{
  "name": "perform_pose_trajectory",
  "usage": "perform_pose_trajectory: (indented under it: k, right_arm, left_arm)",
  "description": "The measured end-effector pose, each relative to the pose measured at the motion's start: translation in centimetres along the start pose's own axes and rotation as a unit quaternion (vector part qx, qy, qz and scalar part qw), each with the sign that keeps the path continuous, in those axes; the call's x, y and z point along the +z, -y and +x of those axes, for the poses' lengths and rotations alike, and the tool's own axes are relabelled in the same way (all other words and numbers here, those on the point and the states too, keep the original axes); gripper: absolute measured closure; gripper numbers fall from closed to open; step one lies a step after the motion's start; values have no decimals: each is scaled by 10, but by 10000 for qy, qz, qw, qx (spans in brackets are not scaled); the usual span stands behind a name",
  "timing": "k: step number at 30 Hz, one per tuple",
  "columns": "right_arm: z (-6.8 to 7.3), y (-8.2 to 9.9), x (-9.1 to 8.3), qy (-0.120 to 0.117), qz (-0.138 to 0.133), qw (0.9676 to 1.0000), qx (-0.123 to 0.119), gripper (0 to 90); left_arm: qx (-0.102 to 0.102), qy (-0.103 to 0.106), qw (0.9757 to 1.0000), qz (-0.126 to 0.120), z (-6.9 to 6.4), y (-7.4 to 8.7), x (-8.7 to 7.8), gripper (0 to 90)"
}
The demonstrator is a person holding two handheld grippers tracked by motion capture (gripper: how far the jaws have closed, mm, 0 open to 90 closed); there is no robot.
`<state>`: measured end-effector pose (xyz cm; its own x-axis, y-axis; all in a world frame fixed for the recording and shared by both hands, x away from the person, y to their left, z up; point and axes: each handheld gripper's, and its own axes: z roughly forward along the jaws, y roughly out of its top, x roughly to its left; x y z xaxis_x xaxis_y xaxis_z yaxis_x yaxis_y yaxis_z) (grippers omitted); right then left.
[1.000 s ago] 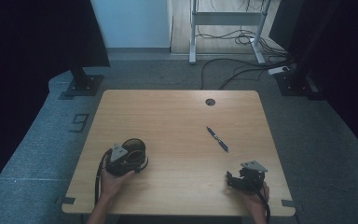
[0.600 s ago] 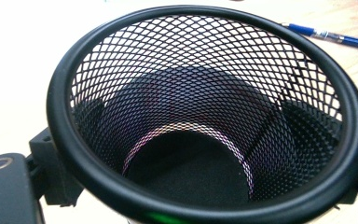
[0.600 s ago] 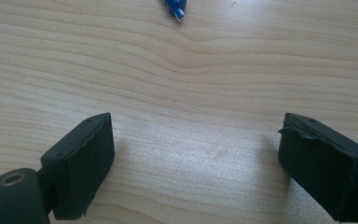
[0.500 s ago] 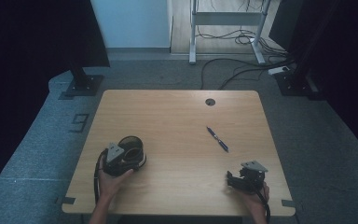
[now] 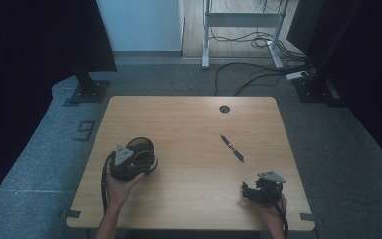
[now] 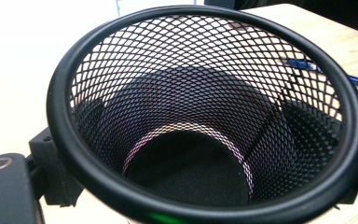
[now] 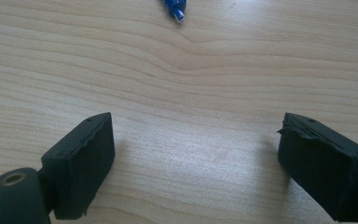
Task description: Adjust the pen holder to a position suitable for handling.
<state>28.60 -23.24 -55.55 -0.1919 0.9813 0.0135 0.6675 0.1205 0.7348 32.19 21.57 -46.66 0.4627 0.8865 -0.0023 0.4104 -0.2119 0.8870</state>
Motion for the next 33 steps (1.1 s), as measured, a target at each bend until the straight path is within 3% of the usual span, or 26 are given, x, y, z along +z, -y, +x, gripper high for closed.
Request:
perform_pose_trajectory:
  k: [33]
  right_arm:
    - [0,0,0,18,-9,10000,9,111]
  left_arm:
    - [55,233,9997,-18,-18,-24,33,100]
